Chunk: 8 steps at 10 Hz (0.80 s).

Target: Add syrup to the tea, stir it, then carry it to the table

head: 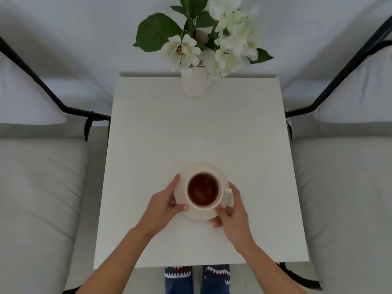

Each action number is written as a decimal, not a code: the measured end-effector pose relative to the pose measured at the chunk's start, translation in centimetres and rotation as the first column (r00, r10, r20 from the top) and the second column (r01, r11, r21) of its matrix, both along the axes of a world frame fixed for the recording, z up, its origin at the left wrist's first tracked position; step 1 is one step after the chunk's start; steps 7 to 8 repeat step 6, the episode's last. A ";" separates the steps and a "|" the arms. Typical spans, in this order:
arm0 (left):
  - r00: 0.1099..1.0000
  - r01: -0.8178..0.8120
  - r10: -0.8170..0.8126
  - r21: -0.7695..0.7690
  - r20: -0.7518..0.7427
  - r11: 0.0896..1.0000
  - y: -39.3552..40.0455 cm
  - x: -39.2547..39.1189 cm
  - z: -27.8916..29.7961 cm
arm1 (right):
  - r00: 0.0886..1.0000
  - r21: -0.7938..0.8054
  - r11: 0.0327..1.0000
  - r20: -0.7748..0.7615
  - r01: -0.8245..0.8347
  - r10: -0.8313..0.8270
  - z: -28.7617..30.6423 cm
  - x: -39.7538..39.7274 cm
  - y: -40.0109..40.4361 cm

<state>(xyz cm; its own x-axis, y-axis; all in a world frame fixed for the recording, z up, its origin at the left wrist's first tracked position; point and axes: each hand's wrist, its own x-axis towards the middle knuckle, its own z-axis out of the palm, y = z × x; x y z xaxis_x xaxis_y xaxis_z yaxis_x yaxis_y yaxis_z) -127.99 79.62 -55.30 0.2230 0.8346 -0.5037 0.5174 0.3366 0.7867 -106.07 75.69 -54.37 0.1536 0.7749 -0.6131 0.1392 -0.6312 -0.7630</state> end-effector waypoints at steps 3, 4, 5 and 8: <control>0.970 0.174 -0.168 0.022 -0.178 0.984 1.5 0.0 0.3 | 0.999 0.015 1.000 0.037 -0.024 0.024 0.0 0.2 0.2; 0.904 0.284 -0.256 0.033 -0.343 0.958 1.8 0.0 0.7 | 0.996 -0.028 0.996 0.013 -0.085 0.085 1.1 1.1 0.4; 0.900 0.267 -0.250 -0.001 -0.357 0.964 2.0 -0.4 1.2 | 0.973 -0.177 0.959 0.025 -0.223 0.231 3.3 2.0 1.5; 0.938 -0.003 0.076 0.213 -0.338 0.977 -0.1 -0.5 1.8 | 0.990 -0.074 0.988 0.039 -0.134 0.137 8.3 5.4 3.7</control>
